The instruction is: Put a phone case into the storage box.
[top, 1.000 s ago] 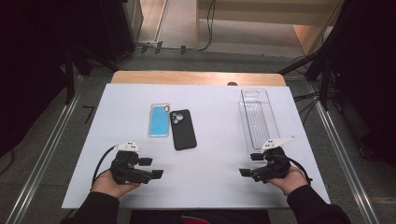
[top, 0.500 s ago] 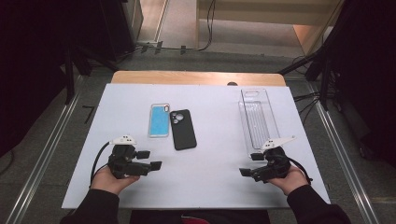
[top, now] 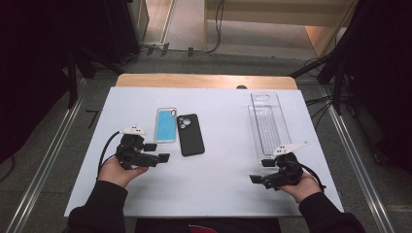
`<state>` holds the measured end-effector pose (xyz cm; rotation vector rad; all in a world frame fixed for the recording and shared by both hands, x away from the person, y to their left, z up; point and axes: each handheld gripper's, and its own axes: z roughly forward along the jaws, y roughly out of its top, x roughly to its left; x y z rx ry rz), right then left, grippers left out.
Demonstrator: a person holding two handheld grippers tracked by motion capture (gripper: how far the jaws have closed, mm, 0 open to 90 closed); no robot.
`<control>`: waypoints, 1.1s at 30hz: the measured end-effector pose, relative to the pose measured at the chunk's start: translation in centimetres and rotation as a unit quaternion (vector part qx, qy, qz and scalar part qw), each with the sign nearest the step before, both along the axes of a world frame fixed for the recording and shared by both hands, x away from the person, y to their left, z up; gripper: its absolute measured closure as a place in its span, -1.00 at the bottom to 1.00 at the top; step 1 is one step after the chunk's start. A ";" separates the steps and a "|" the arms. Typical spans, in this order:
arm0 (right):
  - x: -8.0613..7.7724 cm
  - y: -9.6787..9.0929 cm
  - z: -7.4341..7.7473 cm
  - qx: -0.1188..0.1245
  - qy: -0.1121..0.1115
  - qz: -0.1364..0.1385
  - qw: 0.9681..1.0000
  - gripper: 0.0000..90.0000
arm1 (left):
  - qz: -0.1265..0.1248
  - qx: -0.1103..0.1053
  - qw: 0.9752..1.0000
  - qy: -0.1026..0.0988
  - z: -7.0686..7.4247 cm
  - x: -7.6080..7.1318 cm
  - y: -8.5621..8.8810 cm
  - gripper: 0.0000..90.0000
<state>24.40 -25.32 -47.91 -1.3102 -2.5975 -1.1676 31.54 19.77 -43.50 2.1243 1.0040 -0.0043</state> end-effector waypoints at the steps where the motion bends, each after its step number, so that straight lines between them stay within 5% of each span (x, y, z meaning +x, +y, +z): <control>1: 0.0 0.0 0.0 0.000 0.000 0.000 1.000 -0.70 | 0.002 -0.001 1.000 -0.001 0.1 0.3 0.0 -0.44; 13: 0.0 0.0 -0.1 0.001 0.003 -0.002 1.000 -0.70 | 0.031 0.001 1.000 0.001 0.6 3.5 0.4 -0.44; 19: 0.1 0.0 -0.1 -0.002 0.002 0.001 1.000 -0.70 | 0.034 0.026 0.999 -0.001 -0.1 5.3 -0.4 -0.44; 23: 0.1 0.1 -0.2 -0.003 0.003 0.001 1.000 -0.70 | 0.038 0.023 0.999 -0.001 -0.4 6.4 -0.9 -0.39; 29: 0.0 0.0 -0.1 -0.003 0.003 0.001 1.000 -0.70 | 0.064 0.047 0.997 -0.003 -2.0 7.5 -1.0 0.20; 33: 0.0 0.0 -0.2 -0.003 0.002 0.001 1.000 -0.70 | 0.061 0.043 0.997 0.007 -3.0 7.9 -0.9 1.00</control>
